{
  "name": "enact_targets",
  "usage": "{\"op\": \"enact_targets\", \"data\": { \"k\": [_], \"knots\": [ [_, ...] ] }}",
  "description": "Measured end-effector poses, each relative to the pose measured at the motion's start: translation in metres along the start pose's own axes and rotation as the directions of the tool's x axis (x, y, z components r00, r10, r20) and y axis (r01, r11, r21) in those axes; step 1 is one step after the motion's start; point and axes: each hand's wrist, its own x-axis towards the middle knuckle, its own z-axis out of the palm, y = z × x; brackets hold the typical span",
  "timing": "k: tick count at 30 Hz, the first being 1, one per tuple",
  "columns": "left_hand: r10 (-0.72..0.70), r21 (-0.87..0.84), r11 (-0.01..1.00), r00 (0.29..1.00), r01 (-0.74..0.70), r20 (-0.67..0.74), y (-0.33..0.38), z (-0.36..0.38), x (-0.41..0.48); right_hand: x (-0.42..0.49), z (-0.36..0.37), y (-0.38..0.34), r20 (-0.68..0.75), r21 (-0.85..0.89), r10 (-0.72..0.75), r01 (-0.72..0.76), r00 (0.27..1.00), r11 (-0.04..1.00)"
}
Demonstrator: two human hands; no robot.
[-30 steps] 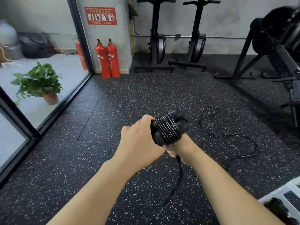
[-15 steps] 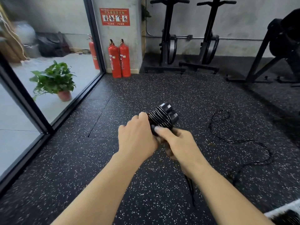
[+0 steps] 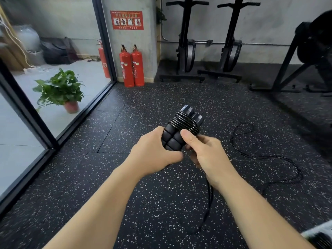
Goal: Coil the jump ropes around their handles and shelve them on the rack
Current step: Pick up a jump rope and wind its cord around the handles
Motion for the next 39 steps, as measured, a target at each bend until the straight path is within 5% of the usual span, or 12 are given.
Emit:
{"op": "enact_targets", "data": {
  "k": [6, 10, 13, 19, 29, 34, 39],
  "knots": [
    [-0.039, 0.011, 0.999, 0.997, 0.040, -0.072, 0.003, 0.003, 0.001, 0.004, -0.006, 0.003, 0.022, -0.286, -0.089, 0.091, 0.996, 0.954],
    [-0.135, -0.060, 0.990, 0.982, 0.128, -0.129, -0.007, -0.008, 0.005, 0.001, -0.013, 0.007, -0.024, -0.707, -0.217, 0.137, 0.976, 0.694],
    [-0.185, -0.065, 0.982, 0.969, 0.177, -0.165, -0.014, -0.019, 0.006, -0.005, -0.018, 0.003, -0.049, -0.834, -0.303, 0.128, 0.952, 0.536],
    [-0.208, -0.001, 0.978, 0.967, 0.210, -0.147, -0.014, -0.021, 0.005, -0.016, -0.013, -0.002, 0.048, -0.886, -0.587, 0.306, 0.808, 0.349],
    [-0.152, 0.342, 0.918, 0.976, 0.198, -0.158, -0.001, -0.012, 0.001, -0.017, -0.018, -0.005, 0.119, -0.862, -0.705, 0.425, 0.699, 0.276],
    [0.052, 0.692, 0.721, 0.992, 0.045, -0.118, 0.013, 0.002, -0.008, -0.013, -0.019, -0.011, 0.190, -0.849, -0.721, 0.480, 0.667, 0.221],
    [0.264, 0.802, 0.536, 0.955, -0.264, 0.138, 0.023, 0.020, -0.017, 0.002, -0.032, -0.013, 0.192, -0.872, -0.654, 0.432, 0.732, 0.228]
  ]
}}
